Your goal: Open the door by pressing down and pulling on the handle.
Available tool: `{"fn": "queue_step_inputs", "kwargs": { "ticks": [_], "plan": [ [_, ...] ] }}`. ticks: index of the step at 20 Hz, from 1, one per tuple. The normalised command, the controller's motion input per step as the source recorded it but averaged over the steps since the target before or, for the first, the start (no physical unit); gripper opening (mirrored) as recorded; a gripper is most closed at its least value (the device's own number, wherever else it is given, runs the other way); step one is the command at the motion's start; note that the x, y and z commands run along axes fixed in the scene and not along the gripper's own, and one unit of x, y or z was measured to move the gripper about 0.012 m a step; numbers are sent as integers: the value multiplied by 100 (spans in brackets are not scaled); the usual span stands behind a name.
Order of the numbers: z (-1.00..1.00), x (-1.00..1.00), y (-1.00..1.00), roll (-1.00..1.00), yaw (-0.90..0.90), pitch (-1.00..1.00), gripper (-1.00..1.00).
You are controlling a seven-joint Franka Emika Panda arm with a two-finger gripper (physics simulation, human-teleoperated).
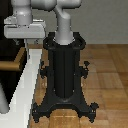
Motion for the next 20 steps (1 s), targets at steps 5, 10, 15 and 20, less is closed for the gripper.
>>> {"fn": "queue_step_inputs", "kwargs": {
  "ticks": [5,10,15,20],
  "plan": [
    [0,0,-20,0,0,0,100],
    [0,0,-20,0,0,0,100],
    [0,20,-20,0,0,0,100],
    [0,0,-20,0,0,0,100]
  ]
}}
